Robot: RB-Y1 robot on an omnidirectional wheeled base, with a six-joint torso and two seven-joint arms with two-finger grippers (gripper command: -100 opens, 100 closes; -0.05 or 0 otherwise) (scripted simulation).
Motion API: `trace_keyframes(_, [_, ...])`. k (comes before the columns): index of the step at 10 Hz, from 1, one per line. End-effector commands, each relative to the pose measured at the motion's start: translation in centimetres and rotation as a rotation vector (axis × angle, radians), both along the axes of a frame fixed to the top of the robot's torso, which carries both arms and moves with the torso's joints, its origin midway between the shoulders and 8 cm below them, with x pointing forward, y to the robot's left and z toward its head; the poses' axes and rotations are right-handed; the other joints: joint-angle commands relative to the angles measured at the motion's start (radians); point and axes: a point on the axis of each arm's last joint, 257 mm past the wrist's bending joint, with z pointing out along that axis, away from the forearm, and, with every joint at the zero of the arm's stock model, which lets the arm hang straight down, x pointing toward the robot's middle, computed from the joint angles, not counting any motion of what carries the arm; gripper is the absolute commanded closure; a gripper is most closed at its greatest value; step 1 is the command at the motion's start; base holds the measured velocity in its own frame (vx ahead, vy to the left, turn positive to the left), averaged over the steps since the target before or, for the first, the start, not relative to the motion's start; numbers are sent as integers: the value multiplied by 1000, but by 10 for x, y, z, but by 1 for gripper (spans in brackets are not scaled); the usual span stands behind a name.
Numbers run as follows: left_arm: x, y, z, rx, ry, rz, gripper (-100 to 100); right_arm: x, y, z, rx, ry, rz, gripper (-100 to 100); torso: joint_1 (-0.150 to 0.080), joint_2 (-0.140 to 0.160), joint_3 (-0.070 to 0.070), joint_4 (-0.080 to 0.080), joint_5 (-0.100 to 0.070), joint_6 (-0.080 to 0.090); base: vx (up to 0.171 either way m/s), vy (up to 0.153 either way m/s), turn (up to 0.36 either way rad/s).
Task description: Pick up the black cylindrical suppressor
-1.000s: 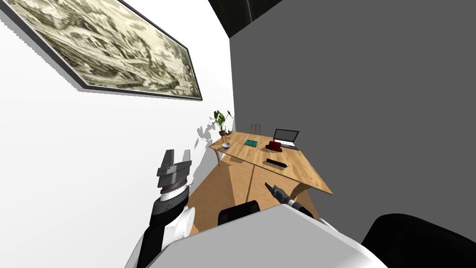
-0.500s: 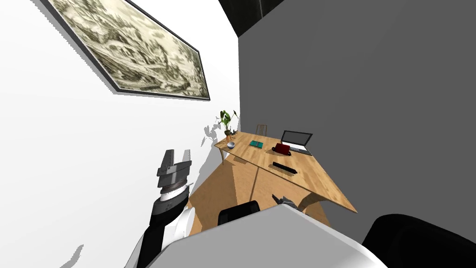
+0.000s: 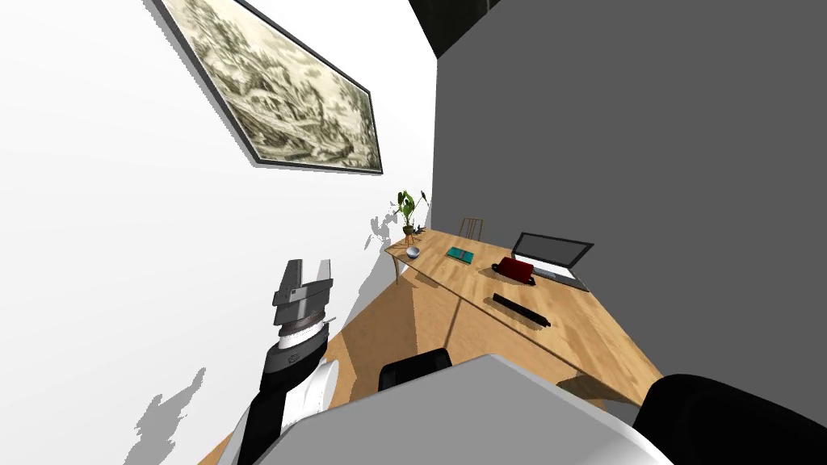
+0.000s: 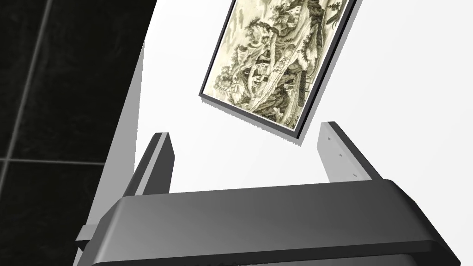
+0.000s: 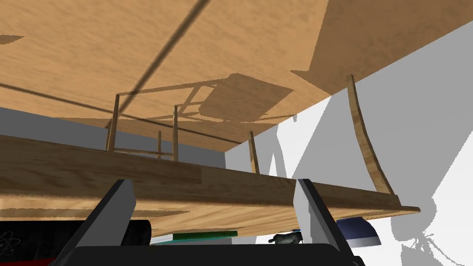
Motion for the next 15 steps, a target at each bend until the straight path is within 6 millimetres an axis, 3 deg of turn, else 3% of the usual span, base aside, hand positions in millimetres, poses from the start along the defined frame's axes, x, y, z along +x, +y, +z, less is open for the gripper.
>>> trace_keyframes(1, [0, 0, 0, 0, 0, 0, 0, -39, -32, -4, -75, 82, 26, -100, 0, 0, 0, 0, 0, 0, 67, -5, 257])
trace_keyframes(2, [0, 0, 0, 0, 0, 0, 0, -42, -34, -5, -78, 88, 24, -100, 0, 0, 0, 0, 0, 0, 58, -15, 135])
trace_keyframes(4, [0, 0, 0, 0, 0, 0, 0, -102, -81, -5, -193, 223, 74, -100, 0, -1, 0, 0, 0, -1, 93, -16, 383])
trace_keyframes(5, [0, 0, 0, 0, 0, 0, 0, -105, -82, -6, -195, 228, 72, -100, -1, -3, -2, -1, 0, -1, 98, -41, 110])
trace_keyframes(7, [0, 0, 0, 0, 0, 0, 0, -155, -123, 2, -287, 345, 126, -100, -1, -2, -1, 0, 0, 0, 90, -34, 288])
trace_keyframes(8, [0, 0, 0, 0, 0, 0, 0, -156, -124, 2, -288, 347, 125, -100, -2, -3, -2, 0, 0, -1, 78, -44, 123])
trace_keyframes(10, [0, 0, 0, 0, 0, 0, 0, -197, -155, 13, -352, 447, 178, -100, 0, -2, -1, 0, 0, 0, 99, -39, 213])
trace_keyframes(11, [0, 0, 0, 0, 0, 0, 0, -197, -155, 13, -352, 447, 178, -100, -1, -4, -2, -1, 0, 0, 96, -46, 115])
trace_keyframes(15, [0, 0, 0, 0, 0, 0, 0, -254, -187, 30, -404, 583, 261, -100, -4, -5, -3, -1, -1, 0, 111, -80, 221])
